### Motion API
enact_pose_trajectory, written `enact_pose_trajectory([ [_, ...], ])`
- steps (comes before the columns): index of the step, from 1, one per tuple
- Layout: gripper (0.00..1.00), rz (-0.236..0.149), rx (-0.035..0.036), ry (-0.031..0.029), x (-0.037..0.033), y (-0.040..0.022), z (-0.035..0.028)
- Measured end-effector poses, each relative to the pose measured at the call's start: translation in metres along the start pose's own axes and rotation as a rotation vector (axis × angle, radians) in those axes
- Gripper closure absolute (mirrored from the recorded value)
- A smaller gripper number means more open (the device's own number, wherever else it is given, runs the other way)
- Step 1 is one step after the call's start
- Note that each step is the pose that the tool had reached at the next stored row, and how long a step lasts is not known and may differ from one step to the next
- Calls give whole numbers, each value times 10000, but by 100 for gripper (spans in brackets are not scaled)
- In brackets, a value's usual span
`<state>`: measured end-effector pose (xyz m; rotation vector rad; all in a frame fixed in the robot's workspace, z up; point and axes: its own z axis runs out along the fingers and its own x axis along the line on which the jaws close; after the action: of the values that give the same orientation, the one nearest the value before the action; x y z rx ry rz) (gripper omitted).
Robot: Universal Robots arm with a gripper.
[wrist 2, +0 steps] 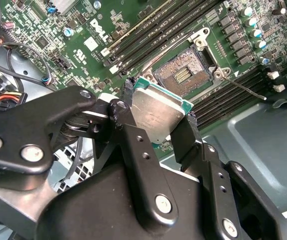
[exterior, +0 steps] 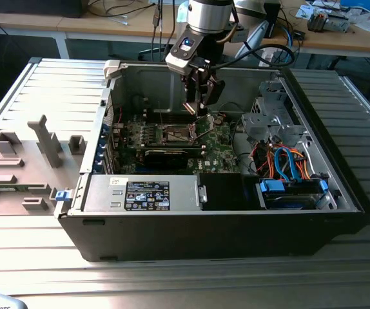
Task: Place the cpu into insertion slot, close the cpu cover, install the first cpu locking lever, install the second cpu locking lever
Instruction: 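Place the cpu into insertion slot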
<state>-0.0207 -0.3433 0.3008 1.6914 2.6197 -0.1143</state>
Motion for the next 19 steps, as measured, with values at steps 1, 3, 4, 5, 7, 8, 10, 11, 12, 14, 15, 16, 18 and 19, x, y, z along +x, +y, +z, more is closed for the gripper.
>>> enact_pose_trajectory([
  [1,46,10,2,-2,0,0,0],
  [3,46,45,9,-10,0,0,0],
  [4,46,55,11,-13,0,0,0],
  [5,46,66,13,-16,0,0,0],
  [7,46,85,17,-21,0,0,0],
  [8,46,101,20,-25,0,0,0],
  [10,46,132,25,-31,0,0,0],
  [11,46,139,26,-32,0,0,0],
  [12,46,147,27,-34,0,0,0],
  [14,46,160,30,-38,0,0,0],
  [15,46,168,31,-40,0,0,0],
  [16,46,176,33,-42,0,0,0],
  [18,46,191,36,-45,0,0,0],
  [19,46,202,39,-49,0,0,0],
])
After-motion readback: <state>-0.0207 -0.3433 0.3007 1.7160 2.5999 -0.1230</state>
